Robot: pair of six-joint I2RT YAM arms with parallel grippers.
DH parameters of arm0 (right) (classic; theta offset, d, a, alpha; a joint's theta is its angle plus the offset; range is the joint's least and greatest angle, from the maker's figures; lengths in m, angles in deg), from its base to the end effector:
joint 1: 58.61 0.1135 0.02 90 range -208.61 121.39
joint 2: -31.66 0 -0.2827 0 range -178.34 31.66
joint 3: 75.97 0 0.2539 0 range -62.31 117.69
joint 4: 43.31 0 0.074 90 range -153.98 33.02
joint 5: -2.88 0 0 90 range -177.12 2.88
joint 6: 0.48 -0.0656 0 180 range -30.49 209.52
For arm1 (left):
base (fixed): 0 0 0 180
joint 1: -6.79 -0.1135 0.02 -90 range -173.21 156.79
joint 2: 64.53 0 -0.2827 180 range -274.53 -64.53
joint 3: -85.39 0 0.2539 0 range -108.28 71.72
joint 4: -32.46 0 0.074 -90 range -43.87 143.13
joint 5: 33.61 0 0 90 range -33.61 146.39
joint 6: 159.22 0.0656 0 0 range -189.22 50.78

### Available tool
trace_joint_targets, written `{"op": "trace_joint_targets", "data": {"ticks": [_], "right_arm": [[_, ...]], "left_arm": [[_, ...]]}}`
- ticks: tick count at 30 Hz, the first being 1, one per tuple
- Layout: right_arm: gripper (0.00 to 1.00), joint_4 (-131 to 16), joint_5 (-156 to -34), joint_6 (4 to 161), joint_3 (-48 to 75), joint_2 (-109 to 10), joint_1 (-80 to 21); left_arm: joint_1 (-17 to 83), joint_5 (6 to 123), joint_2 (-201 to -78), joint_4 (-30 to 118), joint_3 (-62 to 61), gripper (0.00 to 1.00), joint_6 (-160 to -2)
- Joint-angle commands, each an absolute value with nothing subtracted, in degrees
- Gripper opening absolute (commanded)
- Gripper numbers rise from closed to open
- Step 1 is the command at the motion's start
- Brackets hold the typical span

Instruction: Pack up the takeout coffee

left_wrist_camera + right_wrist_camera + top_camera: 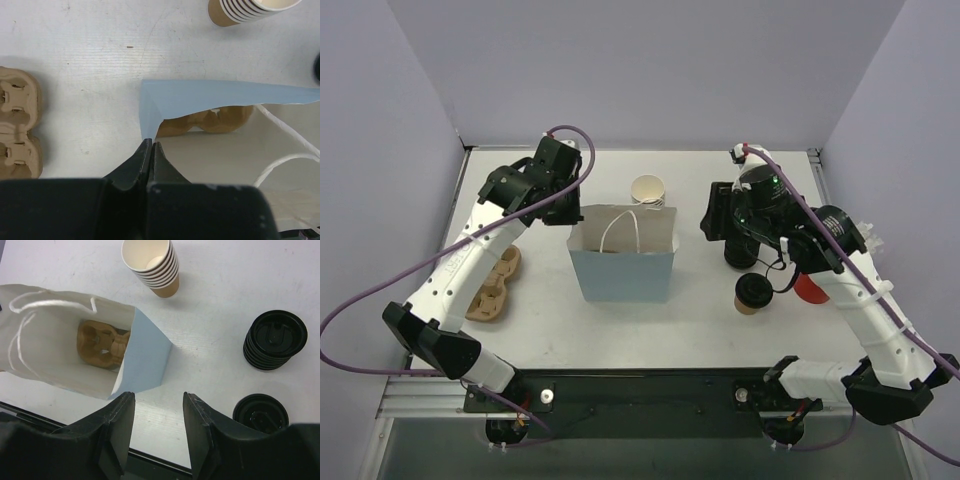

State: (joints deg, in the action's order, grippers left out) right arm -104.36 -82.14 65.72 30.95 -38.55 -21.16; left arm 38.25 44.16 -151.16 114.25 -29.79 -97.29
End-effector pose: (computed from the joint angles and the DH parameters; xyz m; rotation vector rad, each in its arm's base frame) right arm 0.2057 0.1504 0.4738 -0.1860 2.0362 0.5953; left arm 0.2709 -0.1494 0.4064 -0.0149 2.4787 -0.1782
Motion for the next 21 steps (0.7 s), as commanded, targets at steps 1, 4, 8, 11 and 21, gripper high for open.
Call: {"op": "trace_joint_targets", "data": {"ticks": [1, 4, 8, 11, 21], "right_arm": [[0.45, -105.4, -79.3, 65.1, 28.1, -35.4, -21.7], [0.49, -107.5, -77.5, 64.2, 26.9, -34.1, -22.3], [0.56, -109.1, -75.2, 63.8, 23.4, -32.3, -22.4], [0.68, -110.1, -74.5, 64.7, 19.7, -31.1, -25.4], [0.91, -113.2, -78.5, 66.0, 9.1, -31.0, -39.2]], "left_arm": [[37.8, 42.9, -150.3, 114.1, -33.0, 0.07, -97.1], [37.8, 43.4, -150.1, 114.1, -32.6, 0.39, -96.5], [37.7, 44.5, -148.5, 112.6, -30.8, 0.51, -96.2], [37.5, 44.7, -147.2, 111.4, -29.2, 0.56, -96.3], [37.2, 42.9, -143.7, 112.6, -32.6, 0.97, -90.7]]}}
